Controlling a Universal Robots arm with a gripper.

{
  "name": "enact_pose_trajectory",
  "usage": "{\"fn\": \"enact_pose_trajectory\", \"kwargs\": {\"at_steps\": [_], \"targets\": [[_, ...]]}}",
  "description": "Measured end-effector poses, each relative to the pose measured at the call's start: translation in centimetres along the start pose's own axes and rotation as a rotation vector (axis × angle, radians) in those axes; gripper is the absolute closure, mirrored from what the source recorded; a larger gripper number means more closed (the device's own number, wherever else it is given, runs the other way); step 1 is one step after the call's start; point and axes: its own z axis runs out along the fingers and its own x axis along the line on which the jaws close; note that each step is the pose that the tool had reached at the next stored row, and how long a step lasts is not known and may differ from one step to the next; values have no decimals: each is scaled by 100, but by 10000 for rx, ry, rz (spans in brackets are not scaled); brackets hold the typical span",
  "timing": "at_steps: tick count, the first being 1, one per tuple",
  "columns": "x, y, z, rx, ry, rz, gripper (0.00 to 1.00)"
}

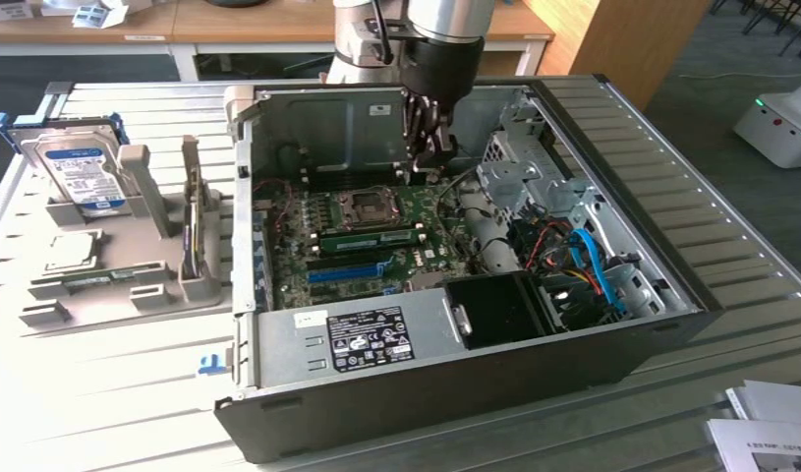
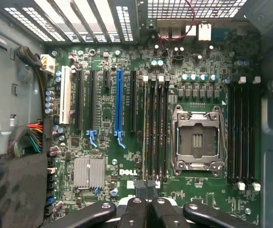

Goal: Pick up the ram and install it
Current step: 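Press down the ram until it locks into place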

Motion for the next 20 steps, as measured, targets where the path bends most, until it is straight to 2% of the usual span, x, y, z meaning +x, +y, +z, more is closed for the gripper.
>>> {"fn": "enact_pose_trajectory", "kwargs": {"at_steps": [13, 20], "targets": [[-1, -22, 1, 0, 0, 1, 90], [-3, -24, 50, 1, 0, 0, 90]]}}
